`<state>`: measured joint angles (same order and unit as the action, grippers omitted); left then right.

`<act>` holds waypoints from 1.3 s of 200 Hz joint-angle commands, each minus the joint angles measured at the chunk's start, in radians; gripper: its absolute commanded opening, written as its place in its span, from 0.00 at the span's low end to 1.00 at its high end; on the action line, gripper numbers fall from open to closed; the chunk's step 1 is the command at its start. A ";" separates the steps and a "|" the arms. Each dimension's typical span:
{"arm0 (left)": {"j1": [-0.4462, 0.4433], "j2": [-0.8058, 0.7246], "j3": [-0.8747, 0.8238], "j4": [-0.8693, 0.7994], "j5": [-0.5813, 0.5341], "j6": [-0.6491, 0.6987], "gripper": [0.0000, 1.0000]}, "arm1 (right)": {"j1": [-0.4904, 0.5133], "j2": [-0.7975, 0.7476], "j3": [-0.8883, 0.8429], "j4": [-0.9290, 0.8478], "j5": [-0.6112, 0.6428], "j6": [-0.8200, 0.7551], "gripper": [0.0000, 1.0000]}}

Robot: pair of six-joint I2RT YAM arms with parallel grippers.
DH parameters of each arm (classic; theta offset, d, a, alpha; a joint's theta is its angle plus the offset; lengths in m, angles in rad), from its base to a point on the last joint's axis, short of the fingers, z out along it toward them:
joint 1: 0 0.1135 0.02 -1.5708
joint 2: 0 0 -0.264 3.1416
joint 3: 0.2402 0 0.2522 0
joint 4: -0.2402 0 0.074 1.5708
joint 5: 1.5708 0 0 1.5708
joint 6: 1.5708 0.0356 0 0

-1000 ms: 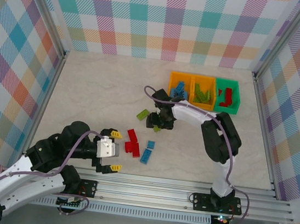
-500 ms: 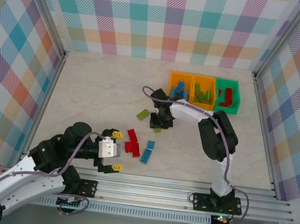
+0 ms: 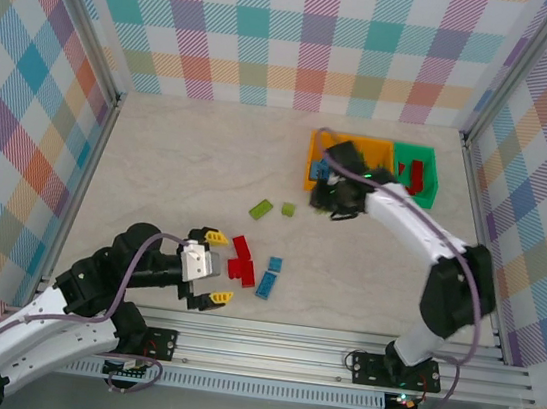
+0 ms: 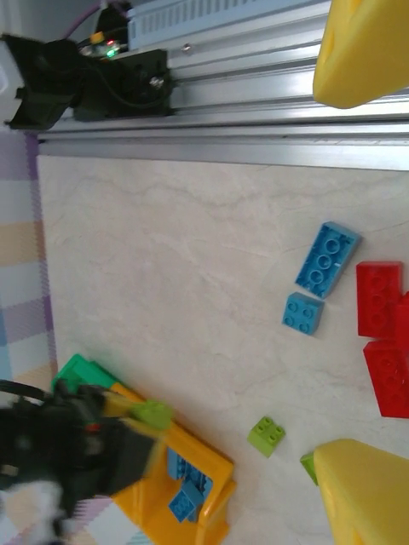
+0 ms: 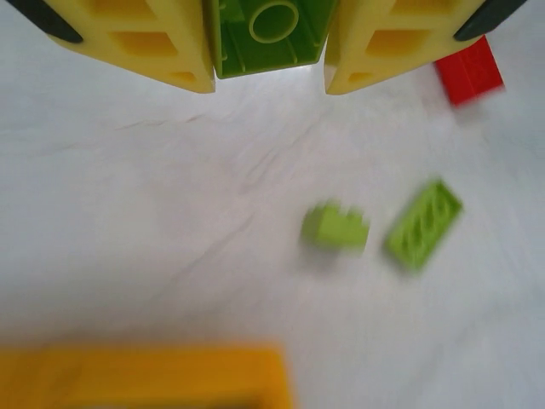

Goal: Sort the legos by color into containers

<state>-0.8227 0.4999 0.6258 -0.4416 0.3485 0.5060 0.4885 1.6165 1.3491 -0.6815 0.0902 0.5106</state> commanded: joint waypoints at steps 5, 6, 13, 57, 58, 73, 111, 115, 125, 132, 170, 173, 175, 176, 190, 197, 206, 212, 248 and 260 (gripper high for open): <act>-0.008 0.003 -0.012 0.129 -0.067 -0.141 1.00 | -0.191 -0.013 -0.006 0.091 0.067 0.003 0.27; -0.008 0.004 -0.012 0.129 -0.070 -0.145 1.00 | -0.196 -0.009 -0.003 0.093 0.068 0.003 0.27; -0.008 0.011 -0.008 0.136 -0.092 -0.173 1.00 | -0.234 0.021 0.027 0.107 0.064 -0.008 0.27; -0.007 0.097 0.062 0.144 -0.266 -0.511 1.00 | -0.333 0.333 0.386 0.035 -0.029 -0.027 0.32; -0.007 0.100 0.063 0.144 -0.271 -0.520 1.00 | -0.333 0.339 0.394 0.035 -0.028 -0.027 0.32; -0.007 0.144 0.086 0.123 -0.347 -0.655 1.00 | -0.343 0.419 0.504 0.020 -0.015 -0.030 0.45; -0.008 0.265 0.158 -0.031 -0.508 -0.857 0.93 | -0.354 0.512 0.696 -0.102 0.001 -0.066 0.68; -0.007 0.273 0.160 -0.045 -0.529 -0.880 0.93 | -0.354 0.507 0.695 -0.108 0.000 -0.070 0.69; -0.006 0.292 0.160 -0.073 -0.588 -0.950 0.92 | -0.353 0.486 0.687 -0.127 -0.017 -0.080 0.70; -0.003 0.304 0.158 -0.091 -0.632 -1.011 0.90 | -0.354 0.463 0.669 -0.138 -0.049 -0.090 0.70; 0.049 0.390 0.098 -0.067 -0.653 -1.261 0.82 | -0.324 0.167 0.339 -0.088 -0.410 -0.074 0.71; 0.056 0.400 0.094 -0.064 -0.646 -1.273 0.81 | -0.317 0.130 0.305 -0.076 -0.425 -0.069 0.71; 0.060 0.408 0.092 -0.061 -0.641 -1.279 0.81 | -0.311 0.107 0.278 -0.068 -0.432 -0.066 0.71; 0.062 0.413 0.091 -0.060 -0.639 -1.282 0.81 | -0.307 0.096 0.266 -0.064 -0.437 -0.064 0.71; 0.088 0.474 0.083 -0.046 -0.613 -1.308 0.79 | -0.244 -0.033 0.136 -0.051 -0.482 -0.070 0.72; 0.104 0.511 0.084 -0.033 -0.593 -1.314 0.78 | -0.203 -0.082 0.095 -0.074 -0.484 -0.078 0.73; 0.126 0.561 0.086 -0.003 -0.551 -1.312 0.77 | -0.148 -0.127 0.055 -0.113 -0.492 -0.093 0.73; 0.143 0.600 0.089 0.022 -0.514 -1.311 0.77 | -0.107 -0.150 0.033 -0.141 -0.504 -0.101 0.74; 0.182 0.879 0.194 0.054 -0.395 -1.347 0.73 | 0.083 -0.222 -0.093 -0.210 -0.514 -0.045 0.74; 0.182 0.959 0.223 0.059 -0.376 -1.369 0.72 | 0.117 -0.239 -0.124 -0.204 -0.499 -0.026 0.74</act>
<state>-0.6487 1.3449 0.7727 -0.4171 -0.1104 -0.8013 0.5537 1.3922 1.2949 -0.8234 -0.3973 0.4408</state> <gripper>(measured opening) 0.728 0.738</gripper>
